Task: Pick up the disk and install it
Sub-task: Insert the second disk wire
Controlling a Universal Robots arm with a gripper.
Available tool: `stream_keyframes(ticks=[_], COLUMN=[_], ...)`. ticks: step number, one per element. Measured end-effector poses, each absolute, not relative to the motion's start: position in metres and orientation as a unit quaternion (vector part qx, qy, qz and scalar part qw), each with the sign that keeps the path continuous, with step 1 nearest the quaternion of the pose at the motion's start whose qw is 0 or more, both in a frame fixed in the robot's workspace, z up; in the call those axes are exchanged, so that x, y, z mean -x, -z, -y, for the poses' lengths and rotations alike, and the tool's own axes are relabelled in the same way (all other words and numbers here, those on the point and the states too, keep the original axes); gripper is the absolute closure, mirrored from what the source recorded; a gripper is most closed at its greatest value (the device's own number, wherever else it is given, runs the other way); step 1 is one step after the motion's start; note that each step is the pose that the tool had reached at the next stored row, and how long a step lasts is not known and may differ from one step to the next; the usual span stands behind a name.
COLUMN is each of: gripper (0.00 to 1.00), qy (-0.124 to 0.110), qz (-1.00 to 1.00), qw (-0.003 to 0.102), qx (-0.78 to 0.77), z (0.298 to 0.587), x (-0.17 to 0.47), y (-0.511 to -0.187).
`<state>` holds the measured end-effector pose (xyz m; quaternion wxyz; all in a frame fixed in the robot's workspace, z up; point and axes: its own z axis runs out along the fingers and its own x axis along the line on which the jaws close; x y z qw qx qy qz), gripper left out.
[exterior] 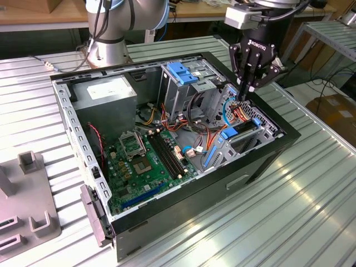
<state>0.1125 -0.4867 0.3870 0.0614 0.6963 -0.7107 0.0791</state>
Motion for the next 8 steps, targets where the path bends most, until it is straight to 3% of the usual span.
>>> stream_keyframes(ticks=[6,8], gripper=[0.75,0.75], qy=[-0.079,-0.086], qz=[0.711,0.71], qw=[0.061,0.069], qx=[-0.696,-0.696], z=[0.4867,0.4802], x=[-0.1124,-0.1124], y=[-0.3911,-0.3891])
